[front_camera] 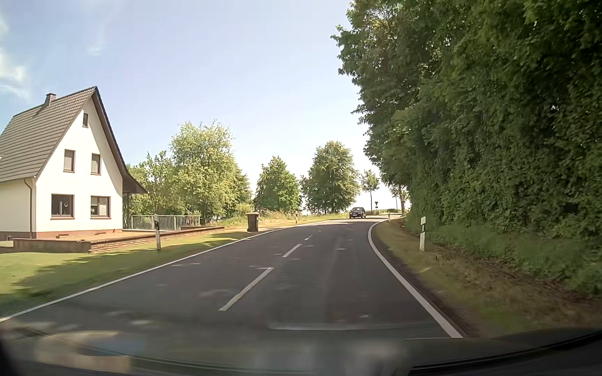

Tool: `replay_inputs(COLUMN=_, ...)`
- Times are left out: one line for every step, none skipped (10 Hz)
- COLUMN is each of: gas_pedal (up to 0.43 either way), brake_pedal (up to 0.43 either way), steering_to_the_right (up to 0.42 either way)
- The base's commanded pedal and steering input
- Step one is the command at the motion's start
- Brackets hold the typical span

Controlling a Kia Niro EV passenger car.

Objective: Follow the waypoints while adhering to traffic rules and regulations

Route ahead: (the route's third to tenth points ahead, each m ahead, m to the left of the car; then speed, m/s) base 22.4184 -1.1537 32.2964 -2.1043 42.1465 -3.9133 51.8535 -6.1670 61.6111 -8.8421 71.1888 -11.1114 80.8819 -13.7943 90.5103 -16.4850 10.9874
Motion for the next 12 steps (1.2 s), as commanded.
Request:
replay_inputs(gas_pedal=0.260, brake_pedal=0.006, steering_to_the_right=-0.003)
replay_inputs(gas_pedal=0.260, brake_pedal=0.000, steering_to_the_right=-0.001)
replay_inputs(gas_pedal=0.260, brake_pedal=0.006, steering_to_the_right=-0.001)
replay_inputs(gas_pedal=0.260, brake_pedal=0.006, steering_to_the_right=0.002)
replay_inputs(gas_pedal=0.260, brake_pedal=0.006, steering_to_the_right=0.007)
replay_inputs(gas_pedal=0.260, brake_pedal=0.006, steering_to_the_right=0.013)
replay_inputs(gas_pedal=0.260, brake_pedal=0.006, steering_to_the_right=0.016)
replay_inputs(gas_pedal=0.260, brake_pedal=0.000, steering_to_the_right=0.018)
replay_inputs(gas_pedal=0.260, brake_pedal=0.012, steering_to_the_right=0.021)
replay_inputs(gas_pedal=0.260, brake_pedal=0.006, steering_to_the_right=0.025)
replay_inputs(gas_pedal=0.260, brake_pedal=0.006, steering_to_the_right=0.030)
replay_inputs(gas_pedal=0.260, brake_pedal=0.006, steering_to_the_right=0.033)
